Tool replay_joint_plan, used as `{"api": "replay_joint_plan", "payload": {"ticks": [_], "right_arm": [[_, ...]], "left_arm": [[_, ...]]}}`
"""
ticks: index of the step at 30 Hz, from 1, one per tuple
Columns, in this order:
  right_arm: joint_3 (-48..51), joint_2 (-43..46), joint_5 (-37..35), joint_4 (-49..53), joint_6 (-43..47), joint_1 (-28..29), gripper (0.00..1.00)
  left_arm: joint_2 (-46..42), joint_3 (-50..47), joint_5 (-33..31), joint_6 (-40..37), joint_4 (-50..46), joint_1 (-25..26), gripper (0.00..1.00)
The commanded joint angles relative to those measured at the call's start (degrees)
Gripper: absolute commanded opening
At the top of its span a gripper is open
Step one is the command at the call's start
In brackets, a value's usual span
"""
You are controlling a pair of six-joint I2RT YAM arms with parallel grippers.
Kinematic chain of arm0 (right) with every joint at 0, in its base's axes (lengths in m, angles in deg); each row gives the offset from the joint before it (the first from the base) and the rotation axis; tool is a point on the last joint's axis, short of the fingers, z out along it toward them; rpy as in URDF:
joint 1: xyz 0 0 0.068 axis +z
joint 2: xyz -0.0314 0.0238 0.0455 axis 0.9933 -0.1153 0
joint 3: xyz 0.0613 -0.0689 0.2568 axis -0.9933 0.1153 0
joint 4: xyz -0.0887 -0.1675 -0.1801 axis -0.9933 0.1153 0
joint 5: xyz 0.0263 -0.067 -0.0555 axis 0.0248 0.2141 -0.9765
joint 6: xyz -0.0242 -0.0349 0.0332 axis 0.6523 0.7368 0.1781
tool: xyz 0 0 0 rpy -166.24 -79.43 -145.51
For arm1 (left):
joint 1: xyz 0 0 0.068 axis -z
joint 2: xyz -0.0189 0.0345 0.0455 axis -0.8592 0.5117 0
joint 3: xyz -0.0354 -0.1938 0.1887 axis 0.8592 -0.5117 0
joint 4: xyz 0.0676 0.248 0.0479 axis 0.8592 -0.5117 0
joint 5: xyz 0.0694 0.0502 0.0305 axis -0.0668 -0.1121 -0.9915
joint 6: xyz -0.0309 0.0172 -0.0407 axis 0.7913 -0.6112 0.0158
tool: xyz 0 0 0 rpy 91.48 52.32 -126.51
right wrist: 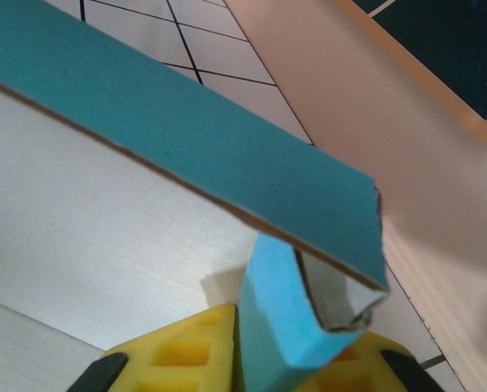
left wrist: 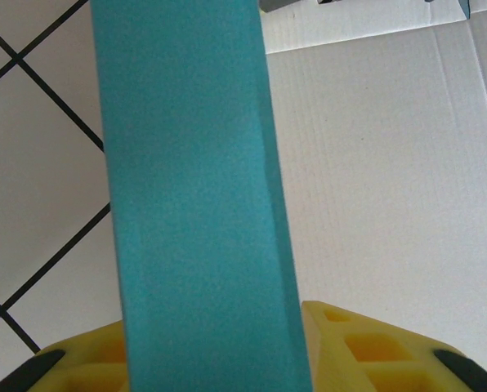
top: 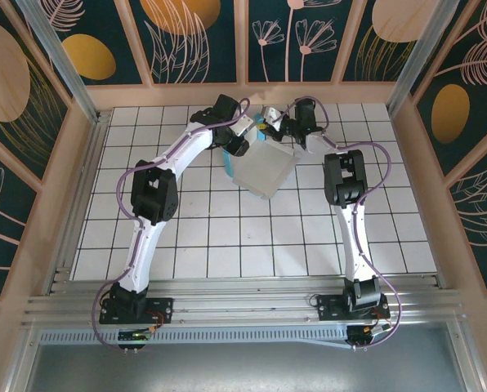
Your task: Fold the paper box
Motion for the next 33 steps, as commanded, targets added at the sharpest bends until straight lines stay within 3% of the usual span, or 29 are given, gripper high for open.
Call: {"api": "replay_joint_plan", "payload": {"ticks": [1,4,15,24,33], "right_arm": [[2.59,1.57,-2.0,1.13,1.44,2.5,0.09],[2.88,2.02,-6.8,0.19,-0.59,3.26,0.0],[3.66,3.12,-27.37,-4.78,-15.29,6.95,0.0],[2.26,5.49,-15.79,3.64,-25.69,7.08,0.12],[7.58,9.53,-15.14,2.26,-25.63,5.34,0.06]], "left_arm": [[-2.03,-0.23,2.41,-1.15,2.57,0.92,0.38],[-2.07,-0.24,2.48,-0.93,2.62,0.92,0.38],[-2.79,-0.92,2.2,-0.36,2.9,1.01,0.38],[-3.33,-1.69,1.9,0.3,3.69,1.1,0.38],[-3.38,-1.72,1.67,0.91,3.93,1.1,0.38]]}}
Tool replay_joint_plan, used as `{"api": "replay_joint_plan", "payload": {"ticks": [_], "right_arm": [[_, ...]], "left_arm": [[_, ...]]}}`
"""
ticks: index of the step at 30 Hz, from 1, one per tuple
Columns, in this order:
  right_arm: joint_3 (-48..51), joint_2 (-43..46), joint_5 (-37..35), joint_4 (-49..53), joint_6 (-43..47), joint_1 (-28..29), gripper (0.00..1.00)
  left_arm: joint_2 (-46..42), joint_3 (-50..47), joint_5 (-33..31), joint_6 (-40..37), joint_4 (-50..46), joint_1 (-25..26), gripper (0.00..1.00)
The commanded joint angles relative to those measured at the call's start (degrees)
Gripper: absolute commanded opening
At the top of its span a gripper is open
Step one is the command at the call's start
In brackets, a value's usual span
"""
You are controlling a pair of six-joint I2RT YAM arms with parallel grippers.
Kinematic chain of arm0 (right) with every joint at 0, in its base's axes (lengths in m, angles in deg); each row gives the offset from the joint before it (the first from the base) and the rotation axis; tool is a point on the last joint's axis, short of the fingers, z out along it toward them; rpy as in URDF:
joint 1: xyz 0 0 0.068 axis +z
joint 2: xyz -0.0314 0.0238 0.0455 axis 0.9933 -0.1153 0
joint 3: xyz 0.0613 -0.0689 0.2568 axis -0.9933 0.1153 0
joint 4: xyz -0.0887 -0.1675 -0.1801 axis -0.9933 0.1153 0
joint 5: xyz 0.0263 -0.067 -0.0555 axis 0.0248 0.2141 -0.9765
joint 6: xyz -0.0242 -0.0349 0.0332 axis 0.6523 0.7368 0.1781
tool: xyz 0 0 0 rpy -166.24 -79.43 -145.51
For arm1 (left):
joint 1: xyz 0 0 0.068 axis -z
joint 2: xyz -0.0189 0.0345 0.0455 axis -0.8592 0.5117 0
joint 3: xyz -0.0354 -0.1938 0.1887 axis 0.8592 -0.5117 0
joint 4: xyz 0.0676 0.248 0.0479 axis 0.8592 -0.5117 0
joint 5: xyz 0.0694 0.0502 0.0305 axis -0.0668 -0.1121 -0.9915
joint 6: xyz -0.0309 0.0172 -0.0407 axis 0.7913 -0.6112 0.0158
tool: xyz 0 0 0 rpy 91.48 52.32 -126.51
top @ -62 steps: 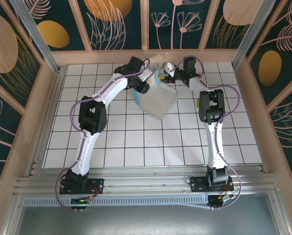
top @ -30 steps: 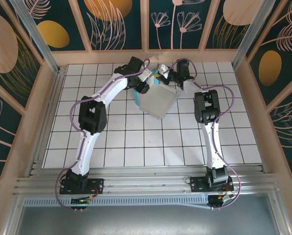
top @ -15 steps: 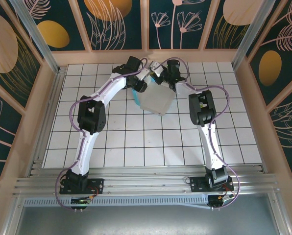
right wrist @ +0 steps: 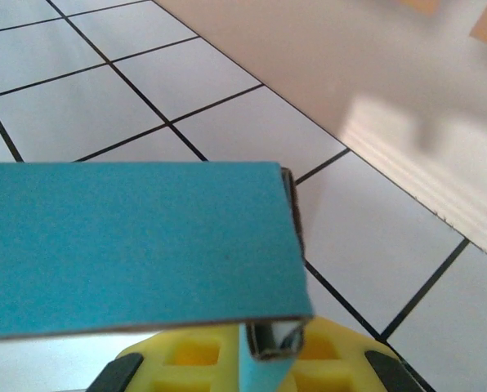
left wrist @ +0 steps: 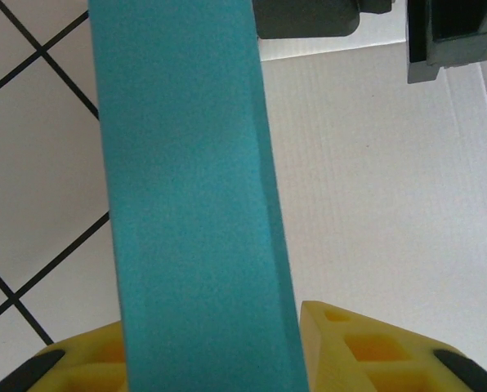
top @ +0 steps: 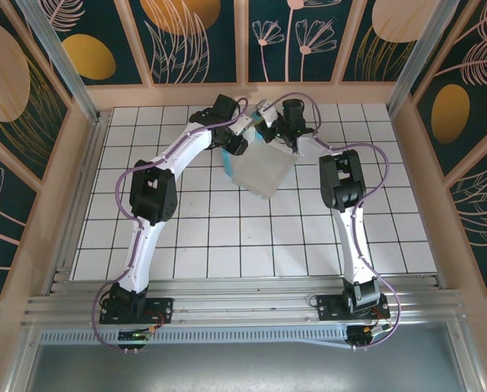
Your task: Fold the paper box
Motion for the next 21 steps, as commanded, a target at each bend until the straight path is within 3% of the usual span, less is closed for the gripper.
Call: {"api": "replay_joint_plan", "payload": {"ticks": [1,4,7,21], "right_arm": [[1.31,3.43,3.32,1.34,-1.61,0.99,0.05],[1.7,3.09,3.21,-0.83,-4.44,1.25,0.03],[2.77,3.46,3.06,-2.97,-7.25,1.35,0.13],[12.53,11.1,3.74,-2.06,-2.36,-1.39,0.22]], "left_arm": [[-2.65,-0.44,2.94,-1.21,2.73,1.21,0.38],[-2.6,-0.44,3.23,-0.86,3.12,1.3,0.38],[-2.7,-0.48,3.07,-0.77,3.05,1.3,0.38],[-3.23,-0.97,2.69,-0.77,3.17,1.3,0.38]]}}
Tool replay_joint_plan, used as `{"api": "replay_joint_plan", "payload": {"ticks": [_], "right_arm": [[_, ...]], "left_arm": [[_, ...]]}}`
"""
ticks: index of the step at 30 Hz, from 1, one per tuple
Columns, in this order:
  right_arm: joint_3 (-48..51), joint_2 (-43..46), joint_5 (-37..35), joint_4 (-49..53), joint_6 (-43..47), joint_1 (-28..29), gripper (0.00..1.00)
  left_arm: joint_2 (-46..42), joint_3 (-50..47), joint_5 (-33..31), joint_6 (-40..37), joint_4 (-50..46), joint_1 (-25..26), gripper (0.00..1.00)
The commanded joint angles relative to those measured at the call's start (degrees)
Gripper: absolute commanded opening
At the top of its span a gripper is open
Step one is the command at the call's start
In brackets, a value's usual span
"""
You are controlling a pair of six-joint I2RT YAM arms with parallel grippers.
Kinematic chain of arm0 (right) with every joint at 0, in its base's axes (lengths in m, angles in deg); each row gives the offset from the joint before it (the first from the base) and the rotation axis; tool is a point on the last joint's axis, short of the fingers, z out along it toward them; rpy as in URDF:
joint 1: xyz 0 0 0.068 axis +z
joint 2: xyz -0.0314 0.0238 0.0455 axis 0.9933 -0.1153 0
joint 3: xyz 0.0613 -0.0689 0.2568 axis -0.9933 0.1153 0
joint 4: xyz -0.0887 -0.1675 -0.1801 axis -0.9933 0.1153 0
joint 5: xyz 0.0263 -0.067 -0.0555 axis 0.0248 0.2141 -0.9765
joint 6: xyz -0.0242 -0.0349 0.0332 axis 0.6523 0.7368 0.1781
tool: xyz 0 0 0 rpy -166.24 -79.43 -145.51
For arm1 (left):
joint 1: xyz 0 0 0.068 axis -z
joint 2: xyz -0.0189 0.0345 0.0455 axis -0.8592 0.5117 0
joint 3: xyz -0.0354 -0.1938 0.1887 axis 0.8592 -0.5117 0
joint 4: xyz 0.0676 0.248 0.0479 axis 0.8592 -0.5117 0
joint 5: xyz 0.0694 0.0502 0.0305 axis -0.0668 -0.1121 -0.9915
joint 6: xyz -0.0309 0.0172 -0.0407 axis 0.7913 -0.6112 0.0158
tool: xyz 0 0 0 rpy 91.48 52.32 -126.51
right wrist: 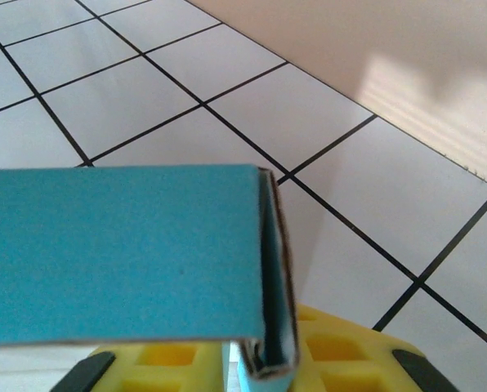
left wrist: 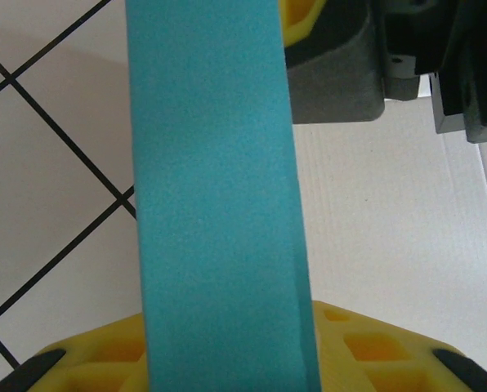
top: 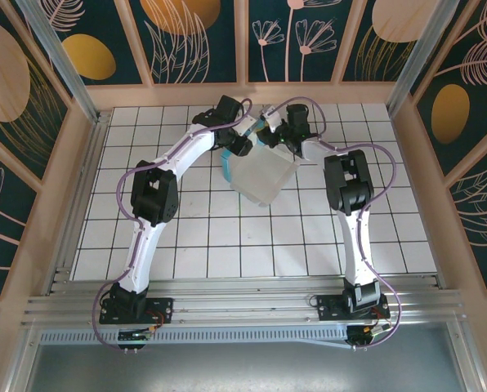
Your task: Fold the paper box
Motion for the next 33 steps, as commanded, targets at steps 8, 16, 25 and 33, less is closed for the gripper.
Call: {"api": "replay_joint_plan", "payload": {"ticks": [8,16,25,33], "right_arm": [[3.66,5.09,2.21,-1.72,2.16,-0.81,0.05],[6.85,11.12,-1.33,1.64,8.81,-0.81,0.01],[-2.45,22.36,-22.55,35.53,38.99,0.85,0.0],[-0.6,27.45,-45.04,52.8,67.69,13.42,0.0]], "left_arm": [[-3.56,-0.34,2.47,-0.25,1.59,0.47,0.39],[-14.2,-7.34,9.66,8.36,10.86,0.47,0.72],[-46.39,-37.96,14.02,32.86,41.32,0.38,0.96],[-61.98,-58.61,-0.33,42.91,44.83,-0.34,0.99]]}}
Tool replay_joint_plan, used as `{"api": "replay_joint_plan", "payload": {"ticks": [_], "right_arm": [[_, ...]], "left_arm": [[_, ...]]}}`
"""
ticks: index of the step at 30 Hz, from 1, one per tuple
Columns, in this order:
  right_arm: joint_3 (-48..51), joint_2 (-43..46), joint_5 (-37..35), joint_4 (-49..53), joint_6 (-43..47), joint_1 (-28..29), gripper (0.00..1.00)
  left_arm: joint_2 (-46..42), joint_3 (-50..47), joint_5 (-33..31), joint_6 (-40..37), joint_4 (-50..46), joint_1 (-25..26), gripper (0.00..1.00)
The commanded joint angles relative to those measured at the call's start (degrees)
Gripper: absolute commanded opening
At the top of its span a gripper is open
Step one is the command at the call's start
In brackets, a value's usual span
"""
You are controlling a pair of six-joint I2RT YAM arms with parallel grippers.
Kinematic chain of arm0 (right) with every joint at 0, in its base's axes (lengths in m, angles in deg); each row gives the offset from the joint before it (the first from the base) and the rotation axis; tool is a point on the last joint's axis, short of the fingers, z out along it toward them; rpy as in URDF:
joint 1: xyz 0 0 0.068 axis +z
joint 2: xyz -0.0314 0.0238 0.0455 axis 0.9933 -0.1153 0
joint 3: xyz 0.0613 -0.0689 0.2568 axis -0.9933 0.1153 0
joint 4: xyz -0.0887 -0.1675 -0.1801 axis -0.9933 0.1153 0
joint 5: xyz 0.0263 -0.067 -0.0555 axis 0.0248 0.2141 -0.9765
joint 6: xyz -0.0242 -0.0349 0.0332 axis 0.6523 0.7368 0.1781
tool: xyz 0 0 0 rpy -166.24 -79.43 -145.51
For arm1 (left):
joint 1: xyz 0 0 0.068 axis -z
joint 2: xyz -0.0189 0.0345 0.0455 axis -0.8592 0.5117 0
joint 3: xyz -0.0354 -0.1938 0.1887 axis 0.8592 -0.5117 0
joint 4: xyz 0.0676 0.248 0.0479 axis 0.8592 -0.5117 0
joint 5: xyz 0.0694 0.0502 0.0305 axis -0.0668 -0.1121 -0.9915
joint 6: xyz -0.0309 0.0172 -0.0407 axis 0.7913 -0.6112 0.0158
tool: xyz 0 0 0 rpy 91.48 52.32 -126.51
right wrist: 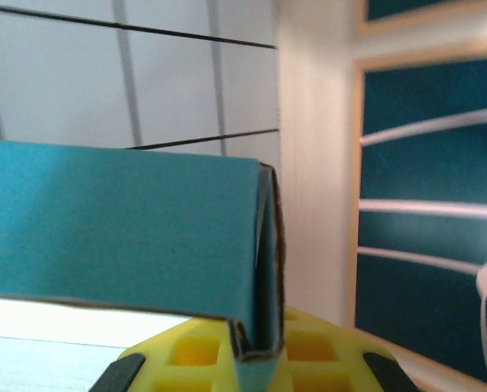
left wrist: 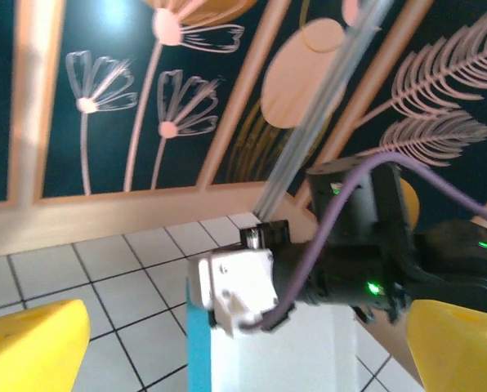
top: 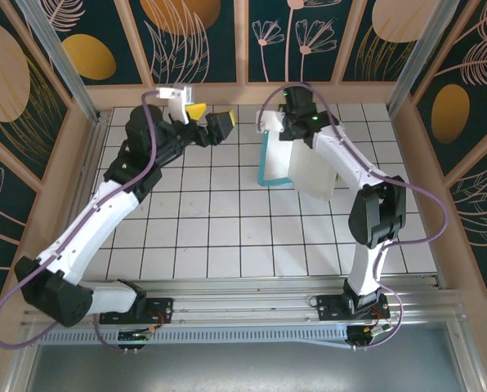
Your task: Fold the paper box
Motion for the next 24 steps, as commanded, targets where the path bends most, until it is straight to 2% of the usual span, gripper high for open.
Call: {"api": "replay_joint_plan", "payload": {"ticks": [1,3,6,8,11,13,17,24], "right_arm": [[2.12,0.01,-9.85,11.27,12.39,5.96,0.0],[7.57,-0.74,-15.55,9.24,12.96,10.2,0.03],[12.72,-2.14,-17.2,8.34,11.72,15.33,0.03],[15.57,-2.77,-17.32,6.89,11.39,18.68,0.05],[19.46,-3.29,-18.95,0.55,11.5,22.13,0.13],[20.73,-3.61,-19.28,-2.68,10.99,23.84,0.2],[19.4,-3.66,-17.25,0.48,7.93,25.46,0.29],[19.5,-0.26,-16.66,2.88,2.62,27.41,0.34]], "left_arm": [[0.04,-8.31,-2.77,8.36,4.02,-0.94,0.99],[-1.12,-12.32,-0.57,11.98,5.53,-1.73,0.99],[-3.69,-18.23,0.02,14.27,6.68,-2.6,0.99],[-7.15,-23.27,-1.06,13.59,7.01,-3.1,0.99],[-13.19,-28.1,-4.68,9.87,6.31,-3.49,0.99],[-16.91,-30.05,-7.88,6.28,4.87,-3.51,0.99],[-21.69,-32.47,-14.7,1.2,1.52,-3.52,0.99],[-20.92,-33.09,-14.51,-1.37,-1.37,-3.52,0.97]]}}
